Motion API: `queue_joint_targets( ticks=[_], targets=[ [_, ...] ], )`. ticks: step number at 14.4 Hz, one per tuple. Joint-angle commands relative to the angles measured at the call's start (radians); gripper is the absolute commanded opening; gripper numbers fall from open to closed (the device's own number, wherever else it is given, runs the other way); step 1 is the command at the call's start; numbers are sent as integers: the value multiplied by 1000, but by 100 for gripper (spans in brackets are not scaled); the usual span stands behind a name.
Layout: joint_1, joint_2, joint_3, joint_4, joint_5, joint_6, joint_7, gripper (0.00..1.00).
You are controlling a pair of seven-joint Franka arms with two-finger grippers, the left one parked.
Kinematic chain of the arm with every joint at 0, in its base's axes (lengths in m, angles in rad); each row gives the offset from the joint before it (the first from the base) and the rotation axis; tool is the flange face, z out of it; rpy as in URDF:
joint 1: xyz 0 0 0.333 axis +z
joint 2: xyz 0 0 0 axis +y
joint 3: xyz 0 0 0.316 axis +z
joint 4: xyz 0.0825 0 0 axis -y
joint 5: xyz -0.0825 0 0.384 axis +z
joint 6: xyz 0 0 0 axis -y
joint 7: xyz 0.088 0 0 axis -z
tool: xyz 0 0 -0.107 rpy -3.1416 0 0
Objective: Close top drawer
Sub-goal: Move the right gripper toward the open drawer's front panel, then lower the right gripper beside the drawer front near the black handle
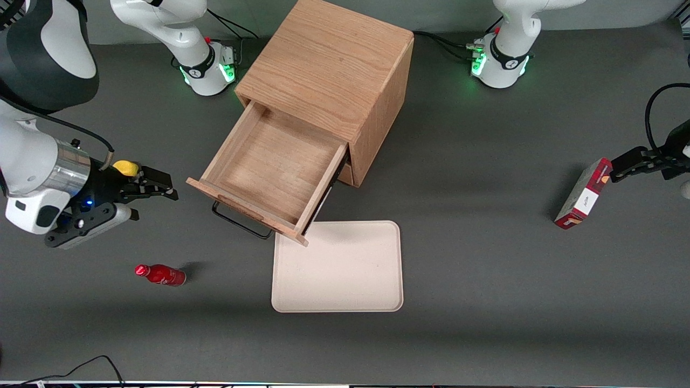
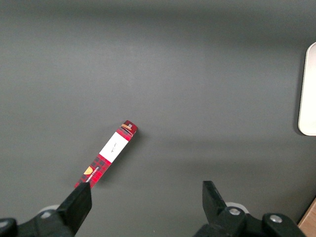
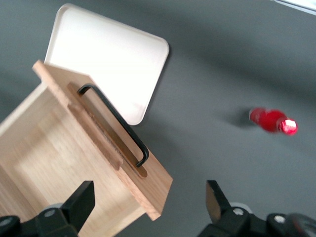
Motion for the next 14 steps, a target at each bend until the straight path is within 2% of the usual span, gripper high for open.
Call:
queue_joint_targets(
  ticks=[1,4,5,8,14],
  targets=[
    [6,28,-4,37,19,-18,-196,100],
    [10,56,-1,39,27,-16,-287,100],
    [7,67,2,39,53,-16,-291,100],
    [-5,97,-1,30,189,-33,-308,100],
    [-5,172,-7,36,202,-39,-409,100]
  ],
)
